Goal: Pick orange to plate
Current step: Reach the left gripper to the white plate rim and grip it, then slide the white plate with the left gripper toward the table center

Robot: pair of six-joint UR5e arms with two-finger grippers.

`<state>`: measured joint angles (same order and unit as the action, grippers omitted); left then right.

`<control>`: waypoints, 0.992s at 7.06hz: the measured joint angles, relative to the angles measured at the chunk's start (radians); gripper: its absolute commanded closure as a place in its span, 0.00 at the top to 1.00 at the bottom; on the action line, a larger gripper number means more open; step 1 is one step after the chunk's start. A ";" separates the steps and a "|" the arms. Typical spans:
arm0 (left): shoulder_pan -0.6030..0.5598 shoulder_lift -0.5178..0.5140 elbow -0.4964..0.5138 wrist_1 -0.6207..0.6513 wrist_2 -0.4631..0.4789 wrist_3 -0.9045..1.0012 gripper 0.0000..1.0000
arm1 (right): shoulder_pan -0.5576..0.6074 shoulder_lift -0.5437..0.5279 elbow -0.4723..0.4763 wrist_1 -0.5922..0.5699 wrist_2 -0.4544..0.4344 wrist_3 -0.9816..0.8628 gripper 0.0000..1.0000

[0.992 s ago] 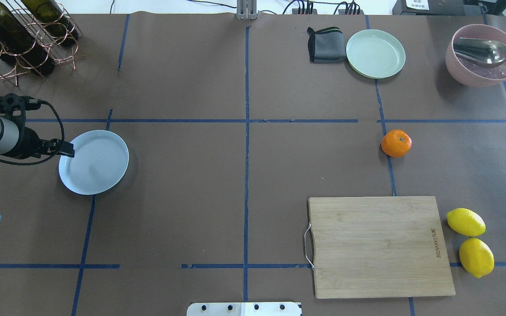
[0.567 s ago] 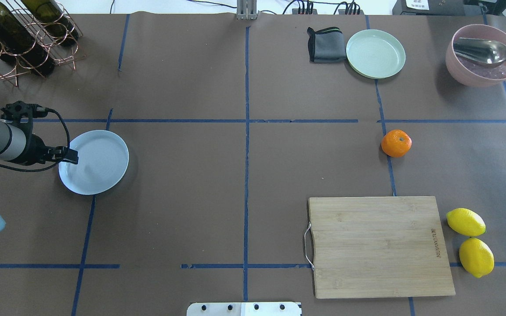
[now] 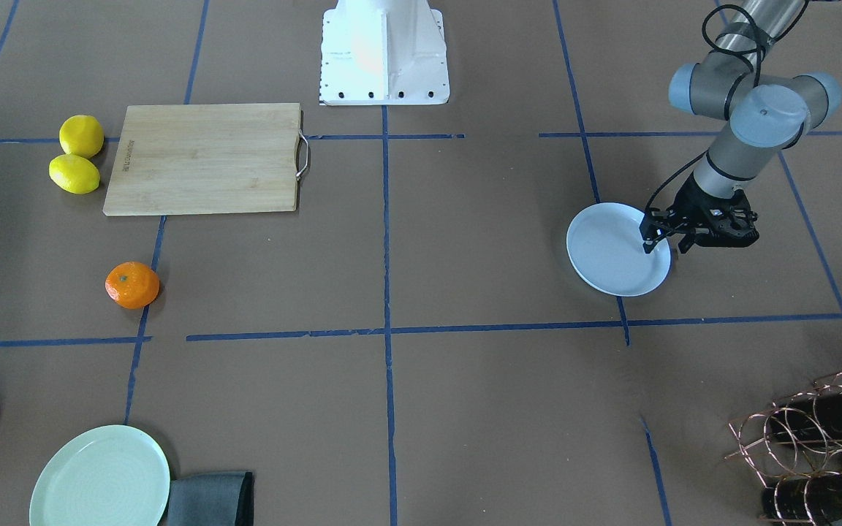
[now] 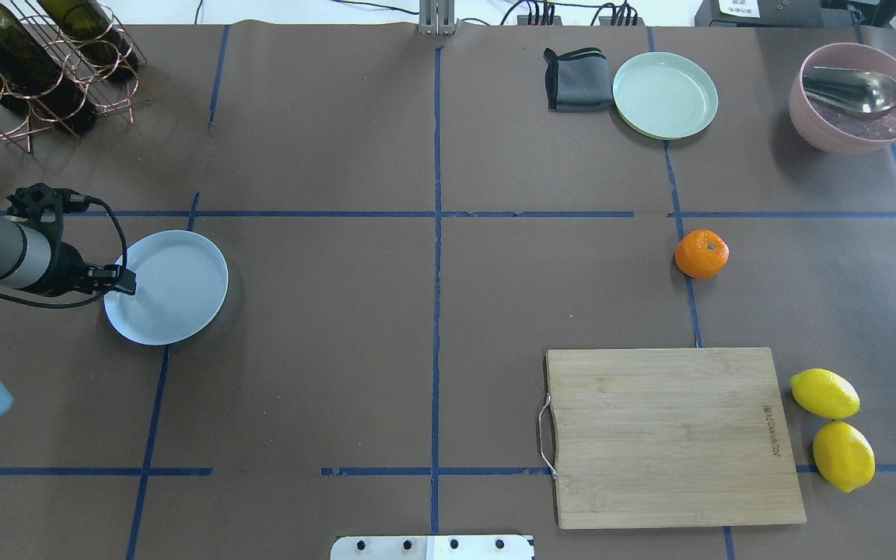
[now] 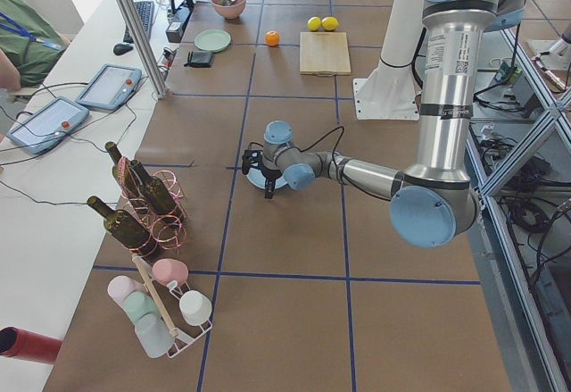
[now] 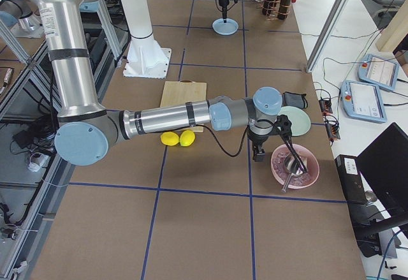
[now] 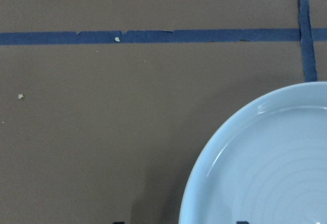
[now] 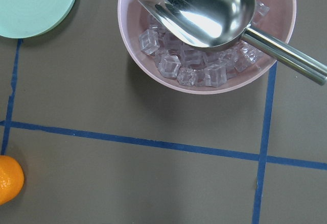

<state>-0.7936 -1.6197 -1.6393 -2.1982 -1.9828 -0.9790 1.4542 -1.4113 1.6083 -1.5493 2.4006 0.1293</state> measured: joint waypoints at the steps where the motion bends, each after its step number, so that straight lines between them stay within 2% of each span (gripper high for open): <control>1: 0.000 0.000 -0.002 0.000 0.001 0.001 0.17 | 0.000 0.000 0.000 0.000 0.000 0.000 1.00; 2: 0.000 0.001 -0.004 0.000 0.001 0.003 0.00 | 0.000 0.000 0.000 0.000 0.001 0.001 1.00; 5: -0.002 0.002 -0.021 0.002 0.000 0.011 0.00 | 0.000 0.000 0.001 0.000 0.002 0.001 1.00; 7: -0.024 0.046 -0.118 0.019 -0.018 0.069 0.00 | 0.001 0.001 0.004 0.000 0.004 0.001 1.00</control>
<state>-0.8179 -1.5742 -1.7574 -2.1789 -2.0010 -0.9095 1.4551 -1.4108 1.6122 -1.5493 2.4046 0.1304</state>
